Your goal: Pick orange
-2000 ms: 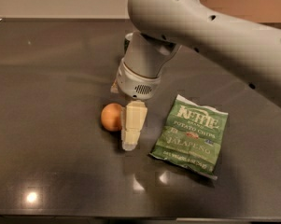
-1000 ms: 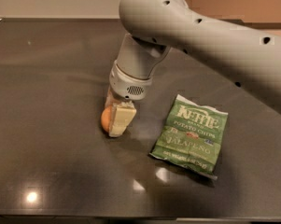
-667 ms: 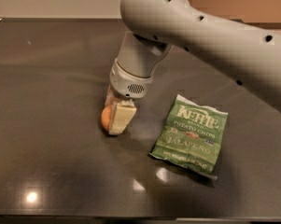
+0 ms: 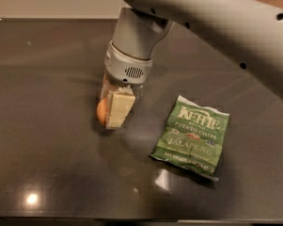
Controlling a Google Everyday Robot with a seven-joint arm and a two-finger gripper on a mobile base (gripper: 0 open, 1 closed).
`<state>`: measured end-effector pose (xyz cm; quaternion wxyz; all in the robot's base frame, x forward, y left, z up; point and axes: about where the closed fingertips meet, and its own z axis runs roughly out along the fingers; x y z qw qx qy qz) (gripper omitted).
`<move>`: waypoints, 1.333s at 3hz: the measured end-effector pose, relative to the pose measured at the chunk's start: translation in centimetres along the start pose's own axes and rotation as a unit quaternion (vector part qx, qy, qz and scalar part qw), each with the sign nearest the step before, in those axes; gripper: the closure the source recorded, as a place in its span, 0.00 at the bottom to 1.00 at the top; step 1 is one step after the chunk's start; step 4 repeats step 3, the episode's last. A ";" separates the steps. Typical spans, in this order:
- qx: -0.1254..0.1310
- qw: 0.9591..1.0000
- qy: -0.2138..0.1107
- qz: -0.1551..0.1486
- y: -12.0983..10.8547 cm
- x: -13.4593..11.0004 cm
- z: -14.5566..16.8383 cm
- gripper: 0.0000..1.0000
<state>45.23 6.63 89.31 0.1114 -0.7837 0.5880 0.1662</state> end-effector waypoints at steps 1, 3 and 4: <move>-0.008 1.000 -0.010 -0.009 0.5 -1.7 -2.1 1.00; -0.003 0.999 -0.029 -0.028 0.8 -3.9 -5.1 1.00; -0.003 0.999 -0.029 -0.028 0.8 -3.9 -5.1 1.00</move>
Offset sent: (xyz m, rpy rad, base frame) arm -0.0161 0.0067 0.0704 0.0463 0.0367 0.0623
